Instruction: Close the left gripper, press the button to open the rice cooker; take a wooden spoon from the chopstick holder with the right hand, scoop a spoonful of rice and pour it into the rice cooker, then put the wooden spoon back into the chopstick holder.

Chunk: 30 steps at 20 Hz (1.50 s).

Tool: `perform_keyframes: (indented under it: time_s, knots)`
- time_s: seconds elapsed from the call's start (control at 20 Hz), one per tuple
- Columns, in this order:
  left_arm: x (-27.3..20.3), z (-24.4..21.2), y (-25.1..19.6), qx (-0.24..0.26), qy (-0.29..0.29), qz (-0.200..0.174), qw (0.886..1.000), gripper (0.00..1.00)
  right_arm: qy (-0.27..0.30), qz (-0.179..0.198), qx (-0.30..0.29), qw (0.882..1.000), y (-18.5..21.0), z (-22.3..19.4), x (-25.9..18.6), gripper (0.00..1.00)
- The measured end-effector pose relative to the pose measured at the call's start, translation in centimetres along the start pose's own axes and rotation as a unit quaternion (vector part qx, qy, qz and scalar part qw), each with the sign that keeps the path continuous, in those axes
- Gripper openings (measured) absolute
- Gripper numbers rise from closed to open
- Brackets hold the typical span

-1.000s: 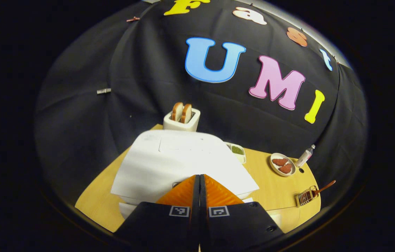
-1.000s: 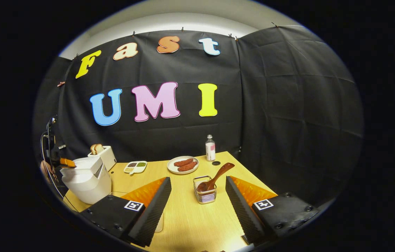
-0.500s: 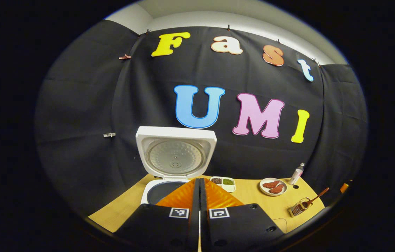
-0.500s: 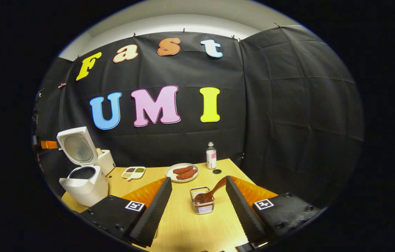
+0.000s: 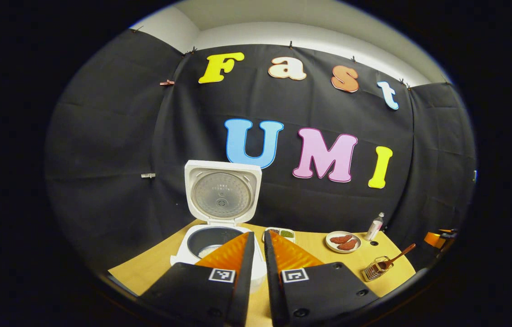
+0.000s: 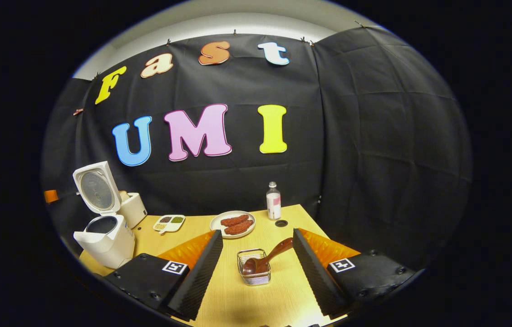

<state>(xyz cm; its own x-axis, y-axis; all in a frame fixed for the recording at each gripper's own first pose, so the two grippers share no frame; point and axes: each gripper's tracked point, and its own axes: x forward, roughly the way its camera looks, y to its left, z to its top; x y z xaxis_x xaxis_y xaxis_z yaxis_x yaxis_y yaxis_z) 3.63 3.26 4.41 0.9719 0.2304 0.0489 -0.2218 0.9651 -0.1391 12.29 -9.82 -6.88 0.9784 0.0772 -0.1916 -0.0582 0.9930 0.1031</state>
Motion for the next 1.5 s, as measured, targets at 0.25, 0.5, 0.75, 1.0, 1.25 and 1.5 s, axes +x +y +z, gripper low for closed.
perform_keyframes:
  time_s: [0.25,0.5,0.75,1.0,1.25,1.5]
  knots:
    - [-1.6,-0.3,-1.2,-0.005,0.000,0.022,1.000,0.71,0.040,0.016,0.007,0.999,-1.6,-2.8,2.6,0.97]
    - [-3.5,-1.3,-2.2,0.012,0.004,0.055,0.998,0.94,0.091,0.021,0.030,0.995,-3.1,-6.6,5.2,0.99]
    - [-4.7,-3.3,-3.2,0.044,0.028,0.069,0.996,0.94,0.137,0.021,0.050,0.989,-3.7,-10.1,8.8,0.99]
    - [-5.8,-5.1,-4.0,0.024,0.054,0.085,0.995,0.94,0.167,0.024,0.083,0.982,-3.5,-12.5,12.6,0.99]
    - [-6.8,-6.3,-4.2,0.023,0.072,0.102,0.992,0.94,0.182,0.031,0.113,0.976,-2.9,-13.5,14.4,0.91]
    - [-6.8,-7.5,-5.0,0.039,0.087,0.096,0.991,0.94,0.172,0.049,0.137,0.974,-1.8,-12.6,14.9,0.55]
